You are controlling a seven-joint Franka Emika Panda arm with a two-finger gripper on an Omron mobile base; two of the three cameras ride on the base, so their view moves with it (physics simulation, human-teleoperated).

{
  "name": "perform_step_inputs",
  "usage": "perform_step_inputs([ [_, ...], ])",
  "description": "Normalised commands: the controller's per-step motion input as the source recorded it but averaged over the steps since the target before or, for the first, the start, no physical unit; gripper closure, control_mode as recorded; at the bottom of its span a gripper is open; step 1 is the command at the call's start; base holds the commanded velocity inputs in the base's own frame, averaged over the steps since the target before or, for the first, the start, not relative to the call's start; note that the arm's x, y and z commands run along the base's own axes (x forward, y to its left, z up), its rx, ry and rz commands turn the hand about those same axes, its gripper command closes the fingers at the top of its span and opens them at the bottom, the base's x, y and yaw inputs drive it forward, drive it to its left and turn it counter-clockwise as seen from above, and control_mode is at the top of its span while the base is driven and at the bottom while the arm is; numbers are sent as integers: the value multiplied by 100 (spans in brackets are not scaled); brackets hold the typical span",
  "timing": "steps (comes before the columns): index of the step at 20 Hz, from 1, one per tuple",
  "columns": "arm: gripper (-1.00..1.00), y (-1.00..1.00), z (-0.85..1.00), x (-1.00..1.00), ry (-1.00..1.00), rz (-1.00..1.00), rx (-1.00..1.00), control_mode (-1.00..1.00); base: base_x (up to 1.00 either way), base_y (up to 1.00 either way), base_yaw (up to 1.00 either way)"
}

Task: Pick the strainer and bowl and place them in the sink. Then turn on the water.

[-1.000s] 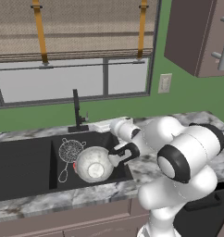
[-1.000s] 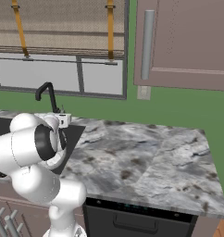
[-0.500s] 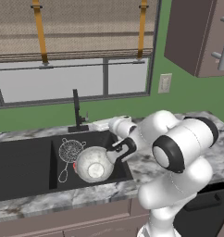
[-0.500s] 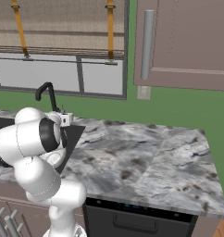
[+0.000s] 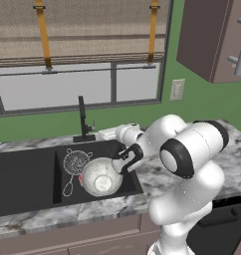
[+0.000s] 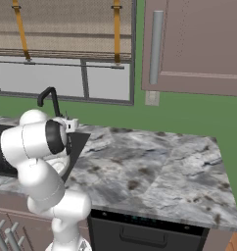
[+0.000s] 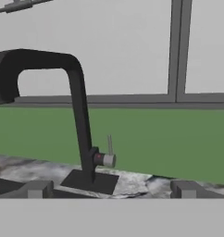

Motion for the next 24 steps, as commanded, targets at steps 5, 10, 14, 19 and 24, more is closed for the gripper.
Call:
perform_step_inputs([
  [5,-100,0,-21,18,-3,0,0,-100,0,0,0],
  [10,-100,0,-18,15,-2,0,0,-100,0,0,0],
  [14,-100,4,-19,19,-1,0,0,-100,0,0,0],
  [19,-100,3,-14,23,-2,0,0,-100,0,0,0],
  [24,-100,0,-9,19,-4,0,0,-100,0,0,0],
])
